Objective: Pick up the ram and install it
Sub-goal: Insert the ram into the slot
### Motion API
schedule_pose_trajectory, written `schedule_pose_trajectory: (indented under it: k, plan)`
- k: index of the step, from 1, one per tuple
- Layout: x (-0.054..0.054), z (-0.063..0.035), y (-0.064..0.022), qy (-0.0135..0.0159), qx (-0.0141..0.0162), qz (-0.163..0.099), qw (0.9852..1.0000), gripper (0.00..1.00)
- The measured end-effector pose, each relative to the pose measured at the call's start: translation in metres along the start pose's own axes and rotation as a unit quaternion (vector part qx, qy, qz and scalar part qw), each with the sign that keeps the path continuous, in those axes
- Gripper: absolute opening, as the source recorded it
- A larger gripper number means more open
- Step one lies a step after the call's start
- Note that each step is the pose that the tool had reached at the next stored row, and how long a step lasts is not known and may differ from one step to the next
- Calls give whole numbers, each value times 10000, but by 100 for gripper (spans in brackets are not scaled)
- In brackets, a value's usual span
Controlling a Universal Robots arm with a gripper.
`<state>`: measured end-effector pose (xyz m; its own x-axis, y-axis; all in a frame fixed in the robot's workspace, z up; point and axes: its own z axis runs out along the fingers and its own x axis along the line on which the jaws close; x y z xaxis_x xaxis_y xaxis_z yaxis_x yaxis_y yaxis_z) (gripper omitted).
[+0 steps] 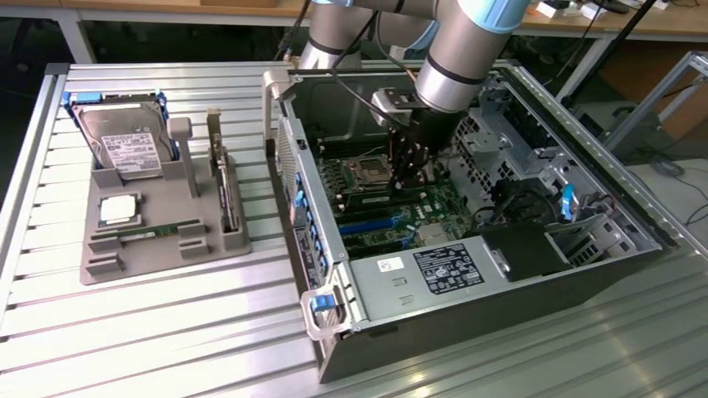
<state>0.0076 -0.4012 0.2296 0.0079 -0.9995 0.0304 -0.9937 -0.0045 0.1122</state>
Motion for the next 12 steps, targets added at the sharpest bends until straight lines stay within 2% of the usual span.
schedule_pose_trajectory:
  k: [5, 6, 7, 10, 12]
  plan:
    - [-1, 2, -1, -3, 1, -1, 10000, 13]
    - [0, 2, -1, -2, 1, 0, 10000, 20]
    - [0, -4, 0, 0, 0, 2, 10000, 20]
    - [2, -115, 18, -1, 12, 3, 10000, 20]
    - [0, -156, 25, -2, 17, 3, 10000, 20]
